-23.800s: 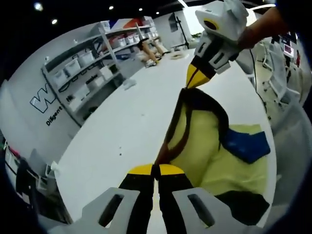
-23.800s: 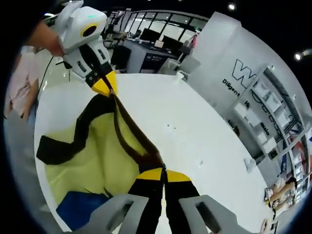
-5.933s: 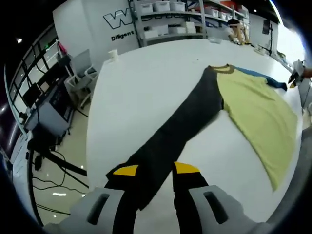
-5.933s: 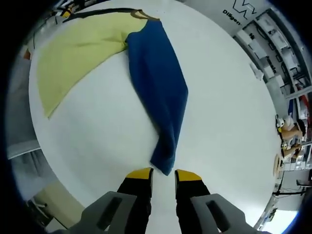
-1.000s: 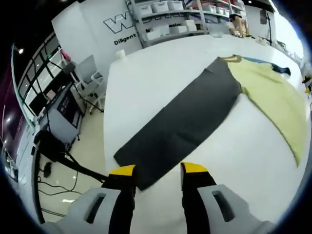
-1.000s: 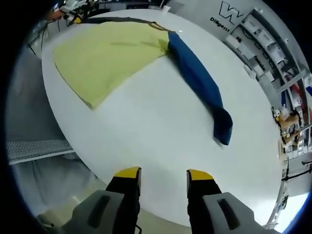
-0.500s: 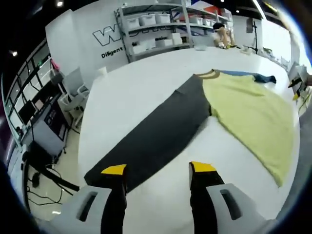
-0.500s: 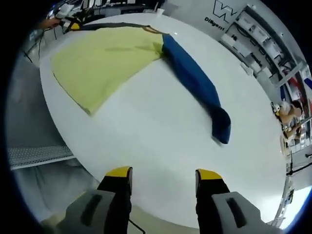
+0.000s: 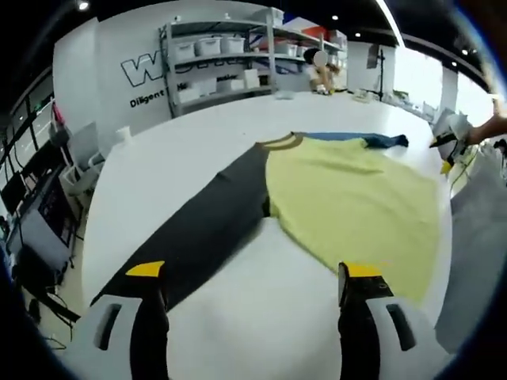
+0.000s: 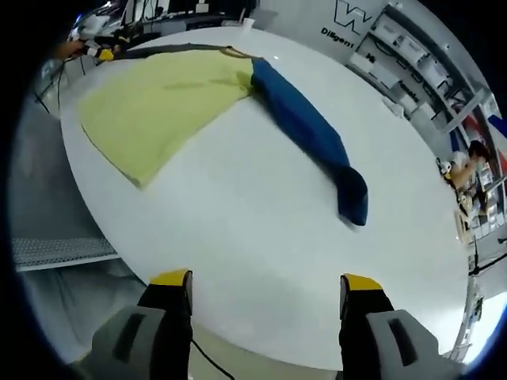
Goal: Fold the garment on the visible template until the final outline fits inside the template.
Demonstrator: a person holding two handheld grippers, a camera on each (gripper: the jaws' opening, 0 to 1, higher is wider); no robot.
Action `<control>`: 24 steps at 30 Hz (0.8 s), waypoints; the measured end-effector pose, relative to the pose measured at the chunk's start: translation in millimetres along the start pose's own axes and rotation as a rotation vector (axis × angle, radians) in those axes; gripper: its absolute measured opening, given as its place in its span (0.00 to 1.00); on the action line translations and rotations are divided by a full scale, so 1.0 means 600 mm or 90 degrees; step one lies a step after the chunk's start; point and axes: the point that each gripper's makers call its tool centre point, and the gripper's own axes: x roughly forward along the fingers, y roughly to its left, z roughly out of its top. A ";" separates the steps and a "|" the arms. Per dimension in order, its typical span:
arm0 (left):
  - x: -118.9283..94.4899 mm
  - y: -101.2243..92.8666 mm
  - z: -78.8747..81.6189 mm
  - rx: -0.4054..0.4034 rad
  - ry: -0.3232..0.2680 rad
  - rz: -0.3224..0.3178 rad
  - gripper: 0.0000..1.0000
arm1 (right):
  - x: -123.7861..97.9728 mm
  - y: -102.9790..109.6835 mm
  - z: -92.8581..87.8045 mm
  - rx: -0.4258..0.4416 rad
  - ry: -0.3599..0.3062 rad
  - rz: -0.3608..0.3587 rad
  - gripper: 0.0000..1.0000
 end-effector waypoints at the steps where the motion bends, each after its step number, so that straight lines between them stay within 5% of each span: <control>1: 0.002 -0.012 0.002 0.003 0.001 -0.010 0.87 | 0.001 -0.001 0.000 0.000 -0.001 0.001 0.77; 14: 0.018 -0.157 0.008 0.063 -0.003 -0.122 0.86 | 0.000 -0.027 0.018 0.003 -0.015 -0.010 0.85; 24: 0.023 -0.195 0.021 0.077 -0.025 -0.143 0.85 | 0.001 -0.060 0.036 -0.006 -0.031 -0.039 0.91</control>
